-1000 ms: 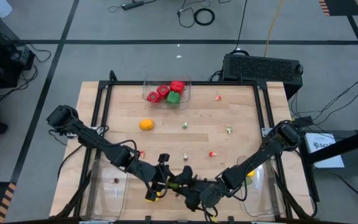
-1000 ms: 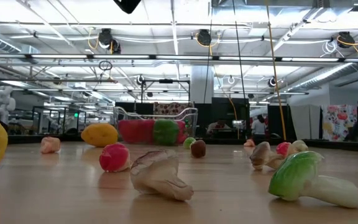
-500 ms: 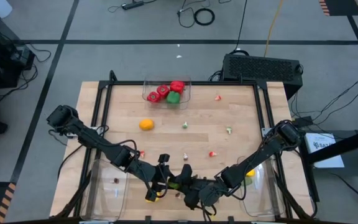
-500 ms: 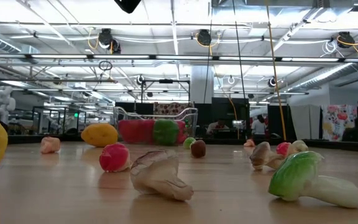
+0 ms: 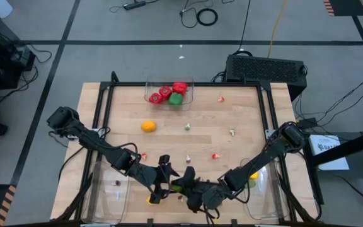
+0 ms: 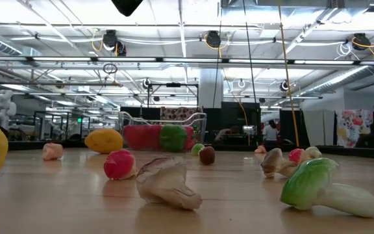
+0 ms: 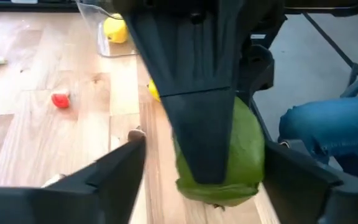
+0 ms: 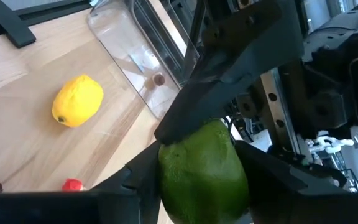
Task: Sort produce into baskets
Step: Put the green lime into the bottom right transparent bin
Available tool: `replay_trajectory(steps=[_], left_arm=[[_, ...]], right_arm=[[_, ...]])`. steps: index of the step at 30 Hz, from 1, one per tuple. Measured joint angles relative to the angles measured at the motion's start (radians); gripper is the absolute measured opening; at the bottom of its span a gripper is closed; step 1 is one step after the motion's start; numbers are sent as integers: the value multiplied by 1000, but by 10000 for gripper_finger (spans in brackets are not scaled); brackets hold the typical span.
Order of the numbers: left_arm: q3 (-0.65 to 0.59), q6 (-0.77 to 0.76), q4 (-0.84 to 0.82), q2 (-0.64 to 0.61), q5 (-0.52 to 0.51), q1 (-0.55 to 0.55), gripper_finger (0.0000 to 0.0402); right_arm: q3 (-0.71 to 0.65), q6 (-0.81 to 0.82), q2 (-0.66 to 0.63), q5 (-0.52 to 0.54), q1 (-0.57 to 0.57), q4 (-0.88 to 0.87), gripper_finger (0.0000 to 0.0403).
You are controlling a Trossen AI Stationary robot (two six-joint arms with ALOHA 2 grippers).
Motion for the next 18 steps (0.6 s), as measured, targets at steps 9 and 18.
replay_trajectory(steps=[9, 18], left_arm=[[0, -2, -128, -68, -47, -31, 381], [0, -78, -193, -67, -234, -36, 382]], right_arm=[[0, 32, 0, 91, 36, -4, 174], [0, 30, -54, 425, 131, -48, 174]])
